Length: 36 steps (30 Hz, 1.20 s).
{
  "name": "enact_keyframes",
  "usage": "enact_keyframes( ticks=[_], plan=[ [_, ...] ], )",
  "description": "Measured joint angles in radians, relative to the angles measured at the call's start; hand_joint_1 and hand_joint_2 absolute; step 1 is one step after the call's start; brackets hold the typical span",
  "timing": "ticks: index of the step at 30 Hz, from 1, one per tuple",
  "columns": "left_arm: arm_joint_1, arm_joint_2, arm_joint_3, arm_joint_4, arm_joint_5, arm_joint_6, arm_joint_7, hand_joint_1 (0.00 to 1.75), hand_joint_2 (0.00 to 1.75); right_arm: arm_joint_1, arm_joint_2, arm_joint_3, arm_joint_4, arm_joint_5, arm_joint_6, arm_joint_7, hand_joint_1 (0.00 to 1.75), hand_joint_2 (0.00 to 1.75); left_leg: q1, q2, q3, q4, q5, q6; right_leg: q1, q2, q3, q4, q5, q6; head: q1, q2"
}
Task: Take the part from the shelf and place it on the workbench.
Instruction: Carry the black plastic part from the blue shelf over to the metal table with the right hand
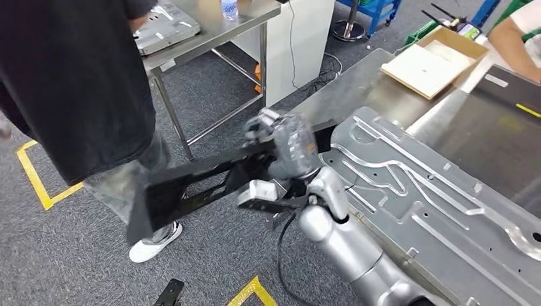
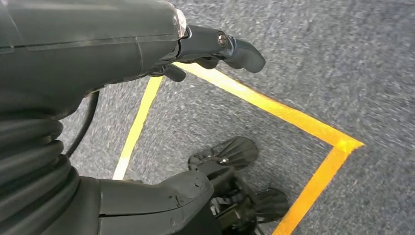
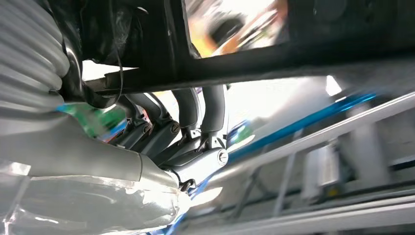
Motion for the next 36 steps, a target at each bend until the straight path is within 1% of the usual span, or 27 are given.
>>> enact_keyframes(
  ticks=[2,4,6,7,8,9,10,11,13,15,17,18,19,21,22,23,24,25,26,28,29,30,31,32,33,34,36],
  plan=[
    [-0.001,-0.002,0.000,0.000,-0.003,0.010,-0.004,0.00,1.75,-0.011,-0.025,-0.039,0.008,0.017,-0.004,0.013,1.75,1.75,0.001,0.010,0.006,0.000,-0.007,-0.010,-0.003,0.021,0.002,-0.006,0.003,-0.010,0.000,0.000],
    [-0.002,-0.004,0.000,0.000,-0.008,0.023,-0.007,0.00,1.75,-0.026,-0.045,-0.074,0.020,0.040,-0.012,0.028,1.75,1.75,0.005,-0.022,-0.009,0.044,-0.040,-0.017,-0.010,0.041,0.008,-0.014,0.006,-0.022,0.000,0.000],
    [-0.001,-0.004,0.000,0.000,-0.013,0.030,-0.005,0.00,1.75,-0.041,-0.062,-0.103,0.037,0.069,-0.019,0.041,1.75,1.75,0.008,-0.068,-0.066,0.166,-0.101,-0.020,-0.013,0.062,0.011,-0.017,0.008,-0.030,-0.001,0.000],
    [0.001,-0.005,0.000,0.000,-0.015,0.030,-0.003,0.00,1.75,-0.045,-0.071,-0.115,0.048,0.084,-0.021,0.046,1.75,1.75,0.008,-0.078,-0.101,0.235,-0.126,-0.020,-0.012,0.074,0.011,-0.016,0.007,-0.032,-0.001,0.000],
    [0.003,-0.005,-0.001,0.000,-0.017,0.030,-0.002,0.00,1.75,-0.048,-0.080,-0.125,0.060,0.095,-0.022,0.050,1.75,1.75,0.008,-0.083,-0.129,0.282,-0.135,-0.020,-0.011,0.087,0.011,-0.014,0.006,-0.033,-0.001,0.000],
    [0.005,-0.005,-0.001,0.000,-0.018,0.029,-0.002,0.00,1.75,-0.049,-0.088,-0.135,0.070,0.103,-0.022,0.052,1.75,1.75,0.008,-0.085,-0.141,0.293,-0.123,-0.020,-0.010,0.100,0.011,-0.012,0.005,-0.033,-0.001,0.000],
    [0.005,-0.005,-0.001,0.000,-0.018,0.028,-0.002,0.00,1.75,-0.050,-0.095,-0.145,0.079,0.107,-0.022,0.053,1.75,1.75,0.008,-0.087,-0.134,0.262,-0.091,-0.018,-0.010,0.114,0.012,-0.008,0.003,-0.031,-0.001,0.000],
    [0.005,-0.004,-0.001,0.000,-0.018,0.027,-0.002,0.00,1.75,-0.052,-0.100,-0.153,0.086,0.110,-0.022,0.053,1.75,1.75,0.009,-0.096,-0.110,0.198,-0.047,-0.015,-0.011,0.127,0.011,-0.003,-0.001,-0.029,-0.001,0.000],
    [0.005,-0.004,-0.001,0.000,-0.018,0.026,-0.002,0.00,1.75,-0.058,-0.105,-0.164,0.098,0.115,-0.023,0.054,1.75,1.75,0.012,-0.142,-0.062,0.076,0.010,-0.008,-0.013,0.151,0.006,0.008,-0.006,-0.021,-0.001,0.000],
    [0.005,-0.004,-0.001,0.000,-0.018,0.025,-0.001,0.00,1.75,-0.062,-0.110,-0.169,0.107,0.119,-0.024,0.053,1.75,1.75,0.012,-0.172,-0.045,0.032,0.016,-0.004,-0.018,0.172,-0.006,0.013,-0.004,-0.009,-0.001,0.000],
    [0.004,-0.006,-0.002,0.000,-0.018,0.024,0.000,0.00,1.75,-0.063,-0.117,-0.176,0.115,0.119,-0.026,0.053,1.75,1.75,0.011,-0.157,-0.043,0.025,0.020,0.003,-0.023,0.188,-0.013,0.011,-0.001,0.005,-0.001,0.000],
    [0.002,-0.007,-0.003,0.000,-0.018,0.024,0.000,0.00,1.75,-0.064,-0.121,-0.181,0.117,0.120,-0.026,0.052,1.75,1.75,0.012,-0.148,-0.041,0.019,0.023,0.008,-0.021,0.177,-0.017,0.018,-0.006,0.010,0.000,0.000],
    [0.000,-0.008,-0.004,0.000,-0.019,0.024,-0.001,0.00,1.75,-0.067,-0.125,-0.185,0.120,0.120,-0.027,0.052,1.75,1.75,0.014,-0.137,-0.039,0.014,0.025,0.015,-0.020,0.155,-0.028,0.040,-0.020,0.015,0.001,0.000],
    [-0.001,-0.011,-0.005,0.000,-0.019,0.024,-0.001,0.00,1.75,-0.075,-0.129,-0.191,0.124,0.120,-0.028,0.053,1.75,1.75,0.014,-0.112,-0.036,0.008,0.027,0.023,-0.018,0.097,-0.075,0.137,-0.071,0.022,0.004,0.000],
    [-0.001,-0.011,-0.005,0.000,-0.019,0.023,-0.001,0.00,1.75,-0.077,-0.129,-0.191,0.127,0.122,-0.028,0.053,1.75,1.75,0.013,-0.099,-0.036,0.008,0.026,0.025,-0.019,0.081,-0.107,0.198,-0.097,0.024,0.004,0.000],
    [0.001,-0.011,-0.005,0.000,-0.019,0.022,-0.001,0.00,1.75,-0.077,-0.130,-0.191,0.130,0.129,-0.029,0.056,1.75,1.75,0.012,-0.086,-0.035,0.008,0.024,0.026,-0.020,0.073,-0.131,0.245,-0.109,0.027,0.005,0.000],
    [0.002,-0.011,-0.005,0.000,-0.019,0.020,-0.001,0.00,1.75,-0.076,-0.131,-0.192,0.133,0.141,-0.030,0.062,1.75,1.75,0.011,-0.073,-0.034,0.009,0.022,0.026,-0.021,0.068,-0.143,0.263,-0.105,0.029,0.004,0.000],
    [0.002,-0.011,-0.005,0.000,-0.019,0.017,-0.001,0.00,1.75,-0.077,-0.133,-0.195,0.137,0.156,-0.032,0.069,1.75,1.75,0.011,-0.061,-0.032,0.009,0.020,0.025,-0.022,0.063,-0.135,0.245,-0.083,0.029,0.005,0.000],
    [0.002,-0.012,-0.006,0.000,-0.018,0.012,-0.001,0.00,1.75,-0.080,-0.136,-0.200,0.143,0.174,-0.035,0.078,1.75,1.75,0.011,-0.051,-0.028,0.009,0.016,0.024,-0.022,0.056,-0.108,0.191,-0.049,0.027,0.005,0.000],
    [0.001,-0.013,-0.008,0.000,-0.017,0.002,-0.002,0.00,1.75,-0.094,-0.145,-0.216,0.157,0.202,-0.039,0.089,1.75,1.75,0.009,-0.033,-0.018,0.009,0.009,0.017,-0.012,0.020,-0.041,0.062,0.003,0.018,0.005,0.000],
    [0.000,-0.014,-0.009,0.000,-0.017,-0.003,-0.002,0.00,1.75,-0.104,-0.150,-0.226,0.166,0.211,-0.040,0.091,1.75,1.75,0.006,-0.025,-0.014,0.009,0.005,0.012,-0.005,0.006,-0.020,0.020,0.013,0.012,0.005,0.000],
    [0.000,-0.014,-0.011,0.000,-0.017,-0.006,-0.003,0.00,1.75,-0.114,-0.155,-0.235,0.177,0.219,-0.041,0.092,1.75,1.75,0.003,-0.016,-0.011,0.008,0.003,0.008,0.001,-0.002,-0.013,0.003,0.011,0.005,0.005,0.000],
    [-0.001,-0.014,-0.013,0.000,-0.017,-0.008,-0.003,0.00,1.75,-0.124,-0.161,-0.244,0.189,0.228,-0.043,0.092,1.75,1.75,0.001,-0.007,-0.008,0.007,0.000,0.003,0.005,0.004,-0.013,0.001,0.010,-0.001,0.004,0.000],
    [-0.001,-0.014,-0.015,0.000,-0.017,-0.010,-0.003,0.00,1.75,-0.133,-0.169,-0.252,0.201,0.239,-0.045,0.094,1.75,1.75,0.000,0.001,-0.005,0.005,-0.003,-0.002,0.002,0.016,-0.012,-0.001,0.011,-0.006,0.004,0.000],
    [-0.001,-0.014,-0.017,0.000,-0.017,-0.011,-0.003,0.00,1.75,-0.141,-0.177,-0.260,0.212,0.251,-0.048,0.097,1.75,1.75,0.001,-0.003,-0.002,0.009,-0.010,-0.007,-0.001,0.025,-0.008,-0.005,0.012,-0.012,0.004,0.000],
    [-0.002,-0.014,-0.018,0.000,-0.017,-0.013,-0.003,0.00,1.75,-0.151,-0.184,-0.267,0.223,0.265,-0.050,0.103,1.75,1.75,0.002,-0.017,-0.007,0.028,-0.025,-0.011,-0.005,0.034,-0.004,-0.009,0.013,-0.017,0.004,0.000],
    [-0.002,-0.014,-0.020,0.000,-0.017,-0.014,-0.003,0.00,1.75,-0.175,-0.196,-0.279,0.249,0.296,-0.054,0.125,1.75,1.75,0.005,-0.062,-0.053,0.131,-0.082,-0.014,-0.010,0.051,0.002,-0.014,0.014,-0.026,0.003,0.000]
  ],
)
